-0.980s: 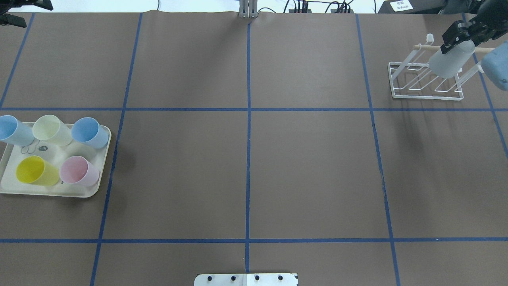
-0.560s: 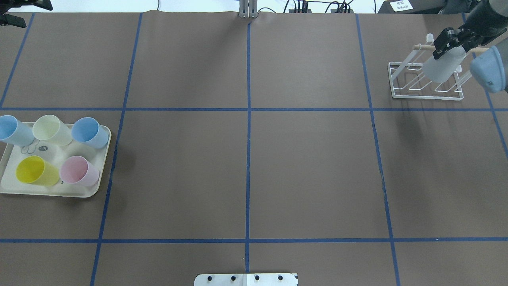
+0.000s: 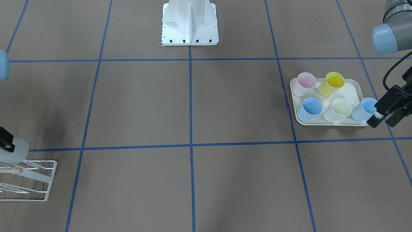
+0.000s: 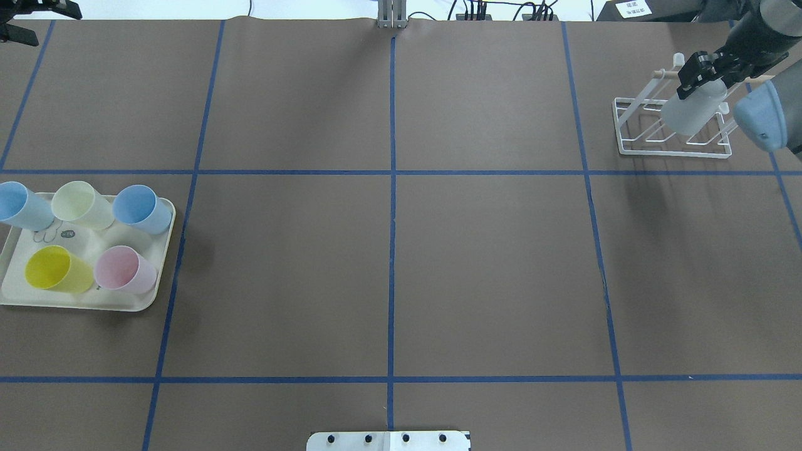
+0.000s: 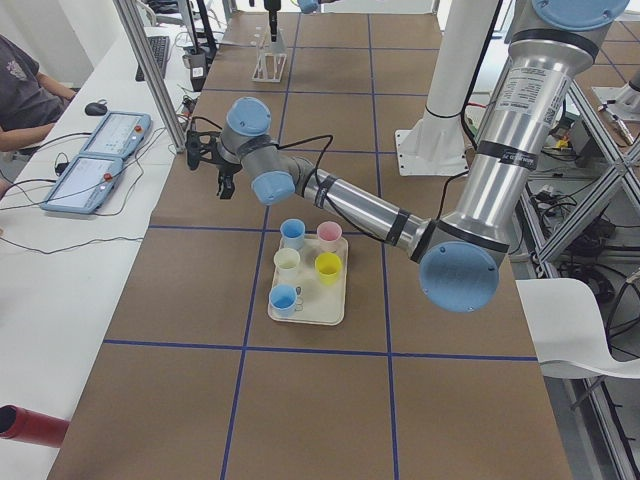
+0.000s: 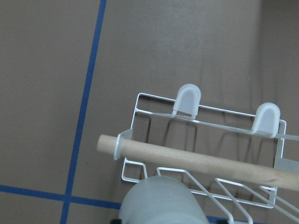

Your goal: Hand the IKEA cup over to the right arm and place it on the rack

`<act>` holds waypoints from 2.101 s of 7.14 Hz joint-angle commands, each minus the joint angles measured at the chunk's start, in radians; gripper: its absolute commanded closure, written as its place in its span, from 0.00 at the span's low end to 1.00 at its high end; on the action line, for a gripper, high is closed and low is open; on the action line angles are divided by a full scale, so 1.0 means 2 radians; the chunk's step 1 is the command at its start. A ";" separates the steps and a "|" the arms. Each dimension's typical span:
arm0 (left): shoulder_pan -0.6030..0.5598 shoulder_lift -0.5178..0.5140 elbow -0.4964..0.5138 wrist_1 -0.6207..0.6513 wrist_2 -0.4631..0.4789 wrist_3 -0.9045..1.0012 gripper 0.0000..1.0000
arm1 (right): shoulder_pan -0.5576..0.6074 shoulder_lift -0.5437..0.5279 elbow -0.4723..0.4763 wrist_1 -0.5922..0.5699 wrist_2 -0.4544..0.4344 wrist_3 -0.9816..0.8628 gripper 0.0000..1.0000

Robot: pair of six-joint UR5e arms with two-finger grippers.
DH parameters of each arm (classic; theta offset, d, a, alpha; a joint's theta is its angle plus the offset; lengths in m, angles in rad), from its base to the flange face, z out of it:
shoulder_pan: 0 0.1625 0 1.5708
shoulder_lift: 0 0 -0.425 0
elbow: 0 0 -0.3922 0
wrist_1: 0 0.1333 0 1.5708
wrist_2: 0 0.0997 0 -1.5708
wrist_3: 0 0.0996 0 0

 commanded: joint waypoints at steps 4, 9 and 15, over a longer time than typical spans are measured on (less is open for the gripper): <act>0.018 0.123 -0.056 0.099 0.001 0.152 0.00 | -0.001 0.000 0.006 0.009 0.006 0.004 0.00; 0.092 0.243 -0.115 0.147 0.025 0.206 0.00 | -0.001 0.001 0.012 0.010 0.018 0.004 0.00; 0.169 0.239 -0.089 0.144 0.021 0.204 0.00 | -0.001 -0.014 0.054 0.009 0.023 0.005 0.00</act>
